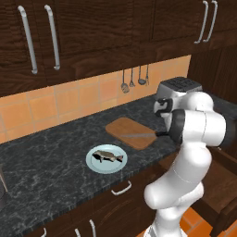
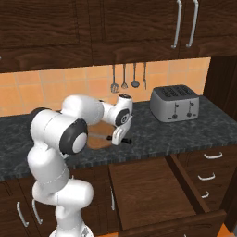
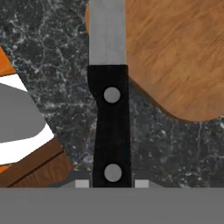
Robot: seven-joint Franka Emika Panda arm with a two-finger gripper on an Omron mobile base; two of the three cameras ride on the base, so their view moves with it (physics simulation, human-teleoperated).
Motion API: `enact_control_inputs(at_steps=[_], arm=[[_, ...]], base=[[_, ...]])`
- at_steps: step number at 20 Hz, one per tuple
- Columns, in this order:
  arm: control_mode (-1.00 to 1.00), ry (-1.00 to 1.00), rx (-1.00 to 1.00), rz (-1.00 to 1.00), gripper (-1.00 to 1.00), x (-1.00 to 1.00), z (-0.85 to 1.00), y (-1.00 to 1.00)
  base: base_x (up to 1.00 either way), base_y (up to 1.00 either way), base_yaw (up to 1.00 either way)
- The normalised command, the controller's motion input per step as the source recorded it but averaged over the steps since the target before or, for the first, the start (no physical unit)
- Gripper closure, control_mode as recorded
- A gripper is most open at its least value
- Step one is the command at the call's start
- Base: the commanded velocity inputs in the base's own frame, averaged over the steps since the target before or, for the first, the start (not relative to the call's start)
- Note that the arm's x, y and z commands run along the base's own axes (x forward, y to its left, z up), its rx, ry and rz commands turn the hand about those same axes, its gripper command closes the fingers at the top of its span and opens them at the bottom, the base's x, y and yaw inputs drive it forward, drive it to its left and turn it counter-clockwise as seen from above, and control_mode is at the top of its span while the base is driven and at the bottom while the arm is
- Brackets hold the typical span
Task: Pick up the knife from the drawer and place it on the cutting board. Then place the meat from the plate to the cutting board.
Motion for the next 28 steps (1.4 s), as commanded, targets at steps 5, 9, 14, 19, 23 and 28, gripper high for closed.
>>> enact_control_inputs(at_steps=[5,9,14,19,23,28], arm=[[-1.0,0.02,0.0,-0.03,1.0,0.59,-0.07,0.15],[-1.0,0.04,0.0,-0.03,1.0,0.45,-0.14,0.2],[-1.0,0.02,0.0,-0.05,1.0,0.33,-0.18,0.4],[-1.0,0.0,0.0,-0.03,1.0,0.42,-0.23,0.29],[-1.0,0.0,0.0,-0.05,1.0,0.35,-0.23,0.22],[-1.0,0.0,0.0,-0.05,1.0,0.42,-0.15,0.16]], base=[[0.0,0.0,0.0],[0.0,0.0,0.0],[0.0,0.0,0.0],[0.0,0.0,0.0],[0.0,0.0,0.0],[0.0,0.0,0.0]])
